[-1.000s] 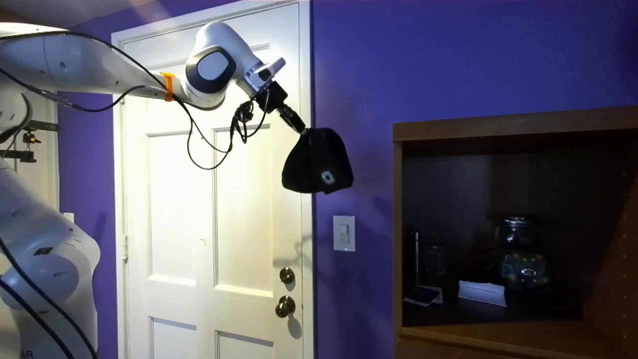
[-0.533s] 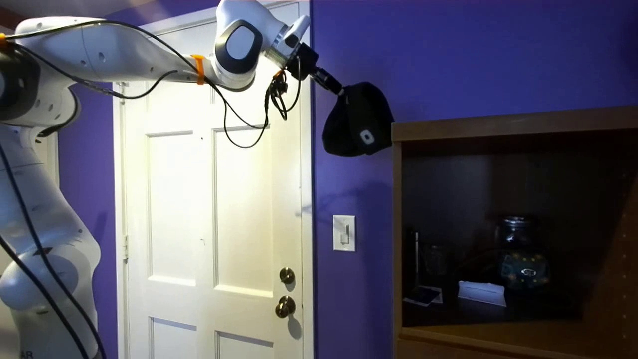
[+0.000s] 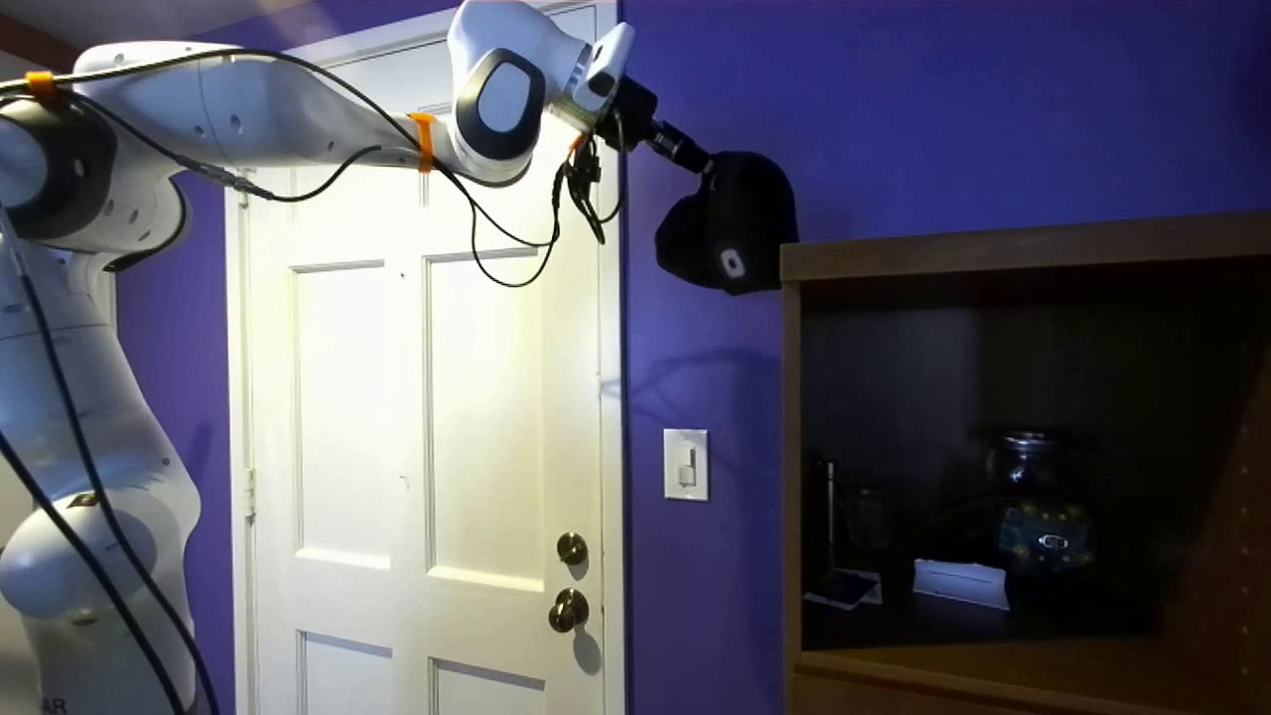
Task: Put the black head sock on top of the shelf
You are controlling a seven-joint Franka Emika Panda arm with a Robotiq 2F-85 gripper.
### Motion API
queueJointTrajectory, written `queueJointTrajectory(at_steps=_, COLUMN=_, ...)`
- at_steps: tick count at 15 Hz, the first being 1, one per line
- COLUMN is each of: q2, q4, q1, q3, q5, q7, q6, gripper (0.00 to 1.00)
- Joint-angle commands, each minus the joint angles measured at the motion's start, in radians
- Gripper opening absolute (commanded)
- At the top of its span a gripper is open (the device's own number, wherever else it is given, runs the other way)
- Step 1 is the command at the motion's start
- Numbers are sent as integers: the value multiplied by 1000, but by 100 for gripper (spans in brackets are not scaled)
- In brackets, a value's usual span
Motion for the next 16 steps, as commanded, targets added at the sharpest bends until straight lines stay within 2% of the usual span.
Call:
queueJointTrajectory(at_steps=1, q2=104, q4=88, q1=32, q3=-66, q5=152, q7=-11, q6=161, gripper=2)
queueJointTrajectory(at_steps=5, q2=198, q4=152, q1=54, q3=-119, q5=310, q7=-48, q6=358, gripper=2)
queueJointTrajectory(at_steps=8, q2=247, q4=205, q1=73, q3=-147, q5=401, q7=-63, q6=447, gripper=2)
queueJointTrajectory(at_steps=12, q2=300, q4=245, q1=72, q3=-163, q5=459, q7=-138, q6=453, gripper=2)
queueJointTrajectory(at_steps=16, q2=358, q4=284, q1=48, q3=-158, q5=565, q7=-248, q6=435, gripper=2)
